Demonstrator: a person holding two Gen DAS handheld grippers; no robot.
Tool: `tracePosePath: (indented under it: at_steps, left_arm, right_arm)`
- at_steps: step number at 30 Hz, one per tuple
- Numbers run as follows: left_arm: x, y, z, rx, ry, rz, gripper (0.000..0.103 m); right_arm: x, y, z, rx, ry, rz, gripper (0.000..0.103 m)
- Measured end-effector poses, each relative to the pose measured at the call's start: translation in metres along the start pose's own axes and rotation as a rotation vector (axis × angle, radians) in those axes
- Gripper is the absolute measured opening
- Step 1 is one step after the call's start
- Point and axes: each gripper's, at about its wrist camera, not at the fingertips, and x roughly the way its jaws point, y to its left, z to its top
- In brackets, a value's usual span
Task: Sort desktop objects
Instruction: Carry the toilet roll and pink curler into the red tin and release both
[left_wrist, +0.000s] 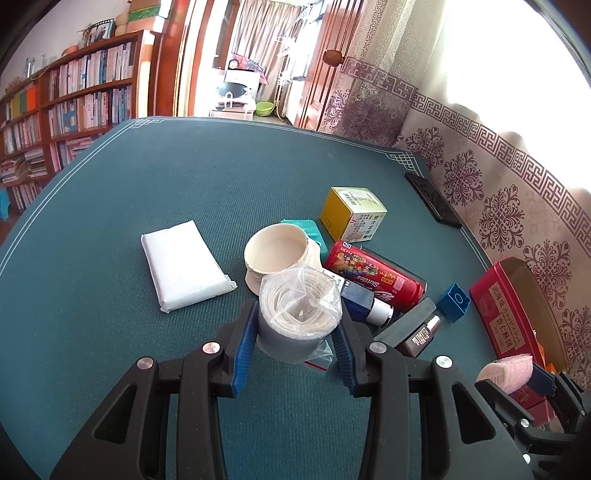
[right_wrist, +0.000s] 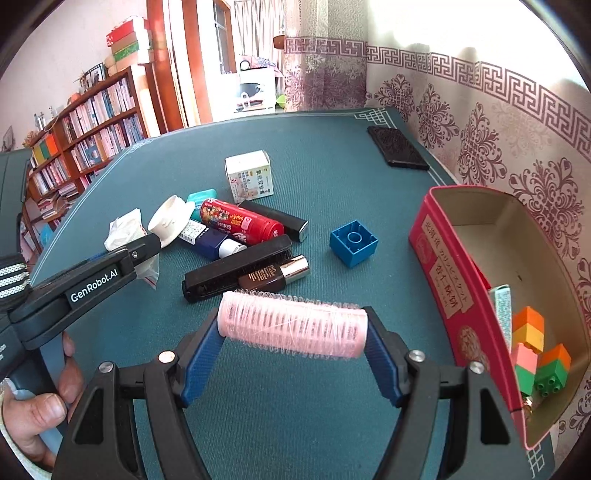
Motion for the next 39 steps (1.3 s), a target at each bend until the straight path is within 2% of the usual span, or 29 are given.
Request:
tracePosePath:
  at_steps: [9,27,39]
  left_arm:
    - [-0.015,-0.026,-0.002,0.048,-0.006,-0.03,0.042]
    - [-0.03,-0.114,-0.01,0.217,-0.003,-0.112,0.042]
    - [-0.035,-0.169,-0.014,0.313,-0.004,-0.15,0.042]
  right_arm:
    - [-0.04,-0.045,-0.002,0.088,-0.086,-0.041,0.076]
    - [-0.075,-0.168,-0.012,0.288,-0.16,-0.191,0.076]
    - [-0.058,-0.225,-0.008,0.362,-0.171,-0.25,0.079]
